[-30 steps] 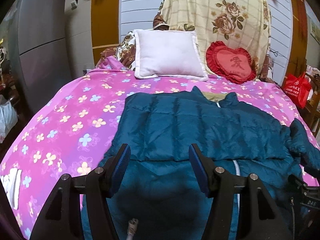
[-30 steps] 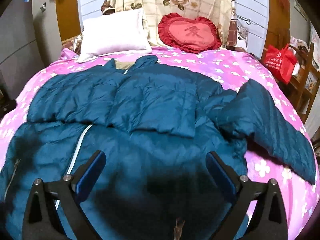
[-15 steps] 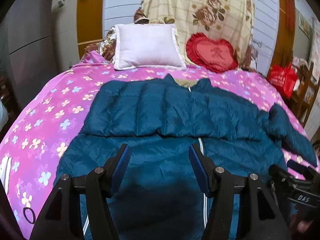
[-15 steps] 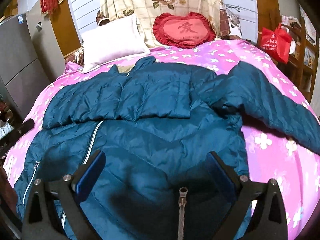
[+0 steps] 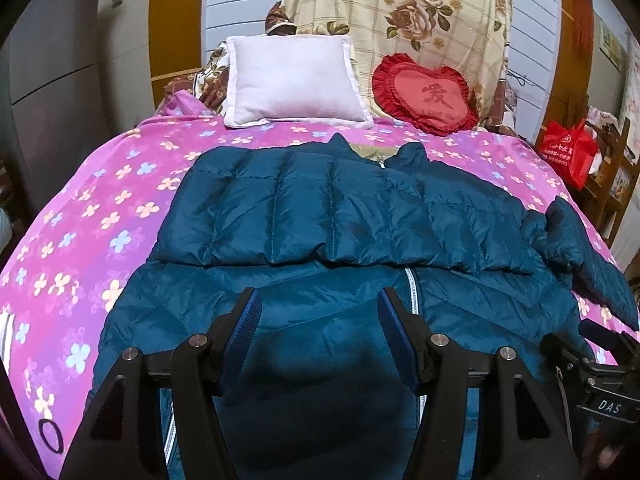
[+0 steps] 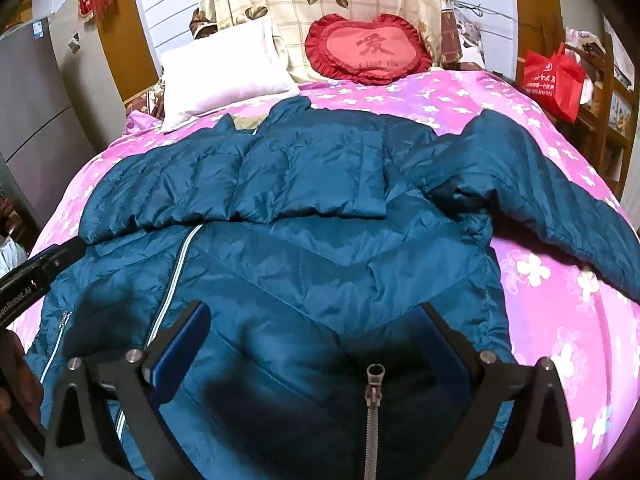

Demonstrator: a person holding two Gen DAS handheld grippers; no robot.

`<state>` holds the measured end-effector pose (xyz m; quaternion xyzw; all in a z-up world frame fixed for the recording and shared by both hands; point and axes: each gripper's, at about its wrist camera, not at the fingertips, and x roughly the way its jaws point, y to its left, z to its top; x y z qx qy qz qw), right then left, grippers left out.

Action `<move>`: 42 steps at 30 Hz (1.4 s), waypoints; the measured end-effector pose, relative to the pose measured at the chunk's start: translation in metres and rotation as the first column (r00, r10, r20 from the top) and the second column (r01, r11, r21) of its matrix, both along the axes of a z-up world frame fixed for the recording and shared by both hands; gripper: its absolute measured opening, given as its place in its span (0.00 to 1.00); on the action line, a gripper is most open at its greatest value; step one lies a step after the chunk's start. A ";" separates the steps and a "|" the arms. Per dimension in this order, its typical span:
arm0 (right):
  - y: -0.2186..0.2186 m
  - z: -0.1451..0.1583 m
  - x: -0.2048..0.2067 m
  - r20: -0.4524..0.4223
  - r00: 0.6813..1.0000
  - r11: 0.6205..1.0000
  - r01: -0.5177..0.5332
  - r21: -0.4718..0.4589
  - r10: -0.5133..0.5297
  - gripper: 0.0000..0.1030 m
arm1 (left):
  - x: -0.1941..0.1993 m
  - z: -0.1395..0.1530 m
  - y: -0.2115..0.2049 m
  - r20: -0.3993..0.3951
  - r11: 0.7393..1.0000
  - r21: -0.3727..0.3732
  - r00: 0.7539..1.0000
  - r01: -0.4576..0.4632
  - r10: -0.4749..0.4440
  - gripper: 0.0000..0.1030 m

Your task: Fold large clothes

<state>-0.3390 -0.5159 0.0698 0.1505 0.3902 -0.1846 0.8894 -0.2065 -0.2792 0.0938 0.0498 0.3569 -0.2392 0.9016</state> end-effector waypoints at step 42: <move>-0.098 0.024 -0.031 -0.009 0.979 0.972 0.201 -0.121 -0.204 0.99 | 0.002 -0.014 -0.013 -0.057 0.997 -0.039 0.996 0.067 -0.069 0.41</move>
